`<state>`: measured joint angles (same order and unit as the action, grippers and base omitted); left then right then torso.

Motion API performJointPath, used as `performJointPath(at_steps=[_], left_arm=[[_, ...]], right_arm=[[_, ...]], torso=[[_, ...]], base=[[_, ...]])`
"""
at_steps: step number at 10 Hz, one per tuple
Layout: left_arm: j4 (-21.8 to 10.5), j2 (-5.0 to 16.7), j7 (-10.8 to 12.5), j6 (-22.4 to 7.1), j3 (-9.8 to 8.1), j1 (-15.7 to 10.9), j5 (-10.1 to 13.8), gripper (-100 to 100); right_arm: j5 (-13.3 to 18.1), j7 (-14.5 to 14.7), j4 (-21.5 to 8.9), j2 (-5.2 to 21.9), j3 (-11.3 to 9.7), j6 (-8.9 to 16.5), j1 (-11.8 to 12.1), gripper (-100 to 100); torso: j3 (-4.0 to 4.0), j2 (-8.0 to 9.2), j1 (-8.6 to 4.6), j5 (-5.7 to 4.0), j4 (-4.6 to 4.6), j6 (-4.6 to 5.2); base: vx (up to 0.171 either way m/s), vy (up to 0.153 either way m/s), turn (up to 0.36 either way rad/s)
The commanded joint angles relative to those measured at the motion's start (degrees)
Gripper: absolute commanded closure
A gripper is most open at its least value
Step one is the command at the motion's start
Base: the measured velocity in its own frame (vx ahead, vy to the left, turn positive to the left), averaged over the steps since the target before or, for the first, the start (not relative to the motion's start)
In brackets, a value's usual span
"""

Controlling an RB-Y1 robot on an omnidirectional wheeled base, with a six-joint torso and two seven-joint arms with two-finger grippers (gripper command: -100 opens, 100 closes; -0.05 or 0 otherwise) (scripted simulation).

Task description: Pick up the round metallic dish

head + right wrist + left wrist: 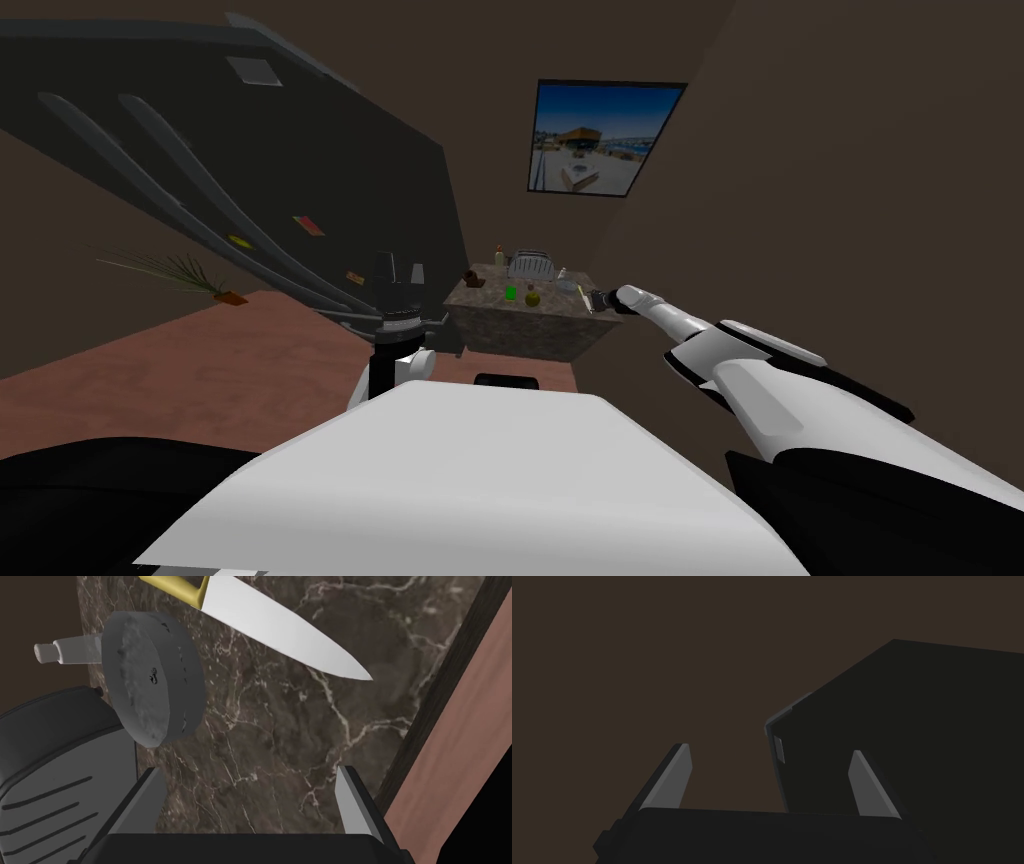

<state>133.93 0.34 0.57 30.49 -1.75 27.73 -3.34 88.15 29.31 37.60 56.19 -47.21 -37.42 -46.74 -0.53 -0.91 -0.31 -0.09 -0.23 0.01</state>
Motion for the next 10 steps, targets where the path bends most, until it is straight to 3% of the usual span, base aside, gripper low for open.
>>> performJointPath(at_steps=[1,4,6,7,8,9,10], left_arm=[[0.00,0.00,0.00,0.00,0.00,0.00,0.00,0],[0.00,0.00,0.00,0.00,0.00,0.00,0.00,0],[0.00,0.00,0.00,0.00,0.00,0.00,0.00,0],[0.00,-0.01,0.00,0.00,0.00,-0.01,0.00,0],[0.00,-0.01,0.00,0.00,0.01,-0.02,0.00,0],[0.00,-0.01,0.00,0.00,0.01,-0.02,0.00,0],[0.00,-0.01,0.00,0.00,0.01,-0.02,0.00,0]], right_arm=[[1.25,0.77,-0.66,-0.91,-1.05,-1.06,-0.51,-100],[3.00,1.18,-0.69,-1.71,-2.49,-2.09,-0.80,-100],[3.42,0.71,0.05,-1.47,-2.80,-2.12,-0.64,-100],[3.52,0.59,0.13,-1.48,-2.87,-2.17,-0.66,0],[3.40,0.90,-0.30,-2.31,-2.89,-0.52,0.41,-100],[3.30,1.01,-0.39,-2.07,-2.78,-1.37,0.00,-100],[3.28,1.15,-0.46,-2.15,-2.77,-1.12,0.09,100]], torso=[[0.00,0.00,0.00,0.00,0.00,0.00],[-0.03,-0.05,0.04,0.01,-0.02,0.00],[0.08,0.15,0.07,0.02,0.03,0.02],[0.25,0.46,0.22,0.04,0.09,0.04],[0.40,0.71,0.32,0.08,0.16,0.05],[0.41,0.71,0.31,0.07,0.16,0.04],[0.45,0.78,0.34,0.08,0.18,0.05]], base=[[0.233,-0.083,0.144],[0.225,-0.090,0.104],[0.126,-0.055,0.052],[0.015,-0.007,-0.001],[0.047,-0.020,0.022],[0.028,-0.012,0.008],[0.000,0.000,0.000]])
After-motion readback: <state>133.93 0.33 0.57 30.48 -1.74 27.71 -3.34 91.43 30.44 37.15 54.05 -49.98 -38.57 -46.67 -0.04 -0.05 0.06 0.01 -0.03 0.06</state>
